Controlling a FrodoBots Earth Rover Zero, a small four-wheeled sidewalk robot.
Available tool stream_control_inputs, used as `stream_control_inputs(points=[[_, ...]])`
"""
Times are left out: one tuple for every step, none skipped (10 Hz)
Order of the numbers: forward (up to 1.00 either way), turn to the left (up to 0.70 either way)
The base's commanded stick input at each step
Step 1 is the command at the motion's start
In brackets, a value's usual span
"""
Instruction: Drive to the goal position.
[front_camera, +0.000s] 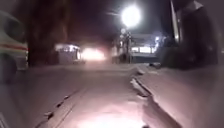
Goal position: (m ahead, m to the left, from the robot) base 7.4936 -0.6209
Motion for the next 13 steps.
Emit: stream_control_inputs(points=[[0.70, 0.01], [0.70, 0.01], [0.70, 0.01], [0.70, 0.01], [0.70, 0.01], [0.70, 0.01], [0.70, 0.01], [0.70, 0.01], [0.70, 0.01], [0.70, 0.01], [0.70, 0.01], [0.70, 0.01], [0.70, 0.01]])
